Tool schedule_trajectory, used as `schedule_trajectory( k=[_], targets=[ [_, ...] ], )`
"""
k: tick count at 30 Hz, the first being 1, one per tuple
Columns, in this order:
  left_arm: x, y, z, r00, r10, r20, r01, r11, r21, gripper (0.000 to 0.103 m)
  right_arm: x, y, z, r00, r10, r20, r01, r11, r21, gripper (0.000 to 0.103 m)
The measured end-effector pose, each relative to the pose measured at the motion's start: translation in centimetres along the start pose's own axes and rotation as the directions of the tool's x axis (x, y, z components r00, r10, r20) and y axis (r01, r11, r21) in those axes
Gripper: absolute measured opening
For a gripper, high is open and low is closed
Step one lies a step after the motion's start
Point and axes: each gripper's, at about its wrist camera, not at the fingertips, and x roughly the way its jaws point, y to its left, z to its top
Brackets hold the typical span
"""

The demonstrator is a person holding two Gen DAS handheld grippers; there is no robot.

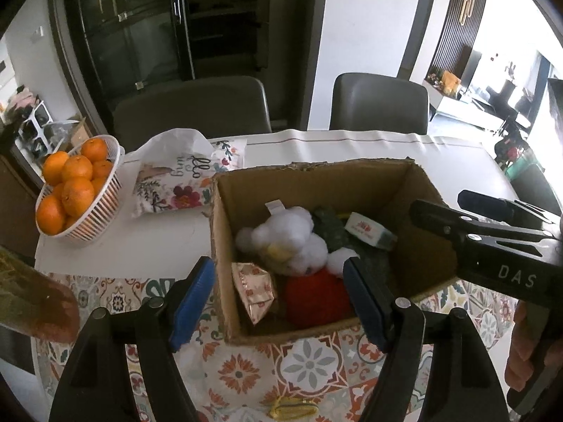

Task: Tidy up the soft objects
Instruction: 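Open both grippers to drop the bunny and tissue pack into the box, then grasp the yellow rubber band with the left gripper while the right grasps the red candy packet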

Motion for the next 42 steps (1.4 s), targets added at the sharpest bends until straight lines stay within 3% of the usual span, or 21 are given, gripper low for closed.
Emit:
schedule_trajectory(
  k=[18, 30, 42],
  targets=[
    [-7.7, -0.4, -4.0, 0.996, -0.016, 0.091, 0.015, 1.0, 0.013, 0.077, -9.2, 1.5, -5.4, 0.989, -0.065, 0.132, 0.057, 0.996, 0.063, 0.079],
    [-11.3, -1.3, -7.8, 0.991, -0.03, 0.127, 0.017, 0.995, 0.096, 0.078, -12.1, 1.8, -11.1, 0.987, -0.099, 0.126, 0.075, 0.981, 0.179, 0.079],
    [-11.9, -1.0, -11.3, 0.993, -0.057, 0.103, 0.034, 0.977, 0.212, 0.078, -12.9, 2.5, -18.0, 0.979, -0.169, 0.113, 0.118, 0.926, 0.359, 0.079]
  ],
)
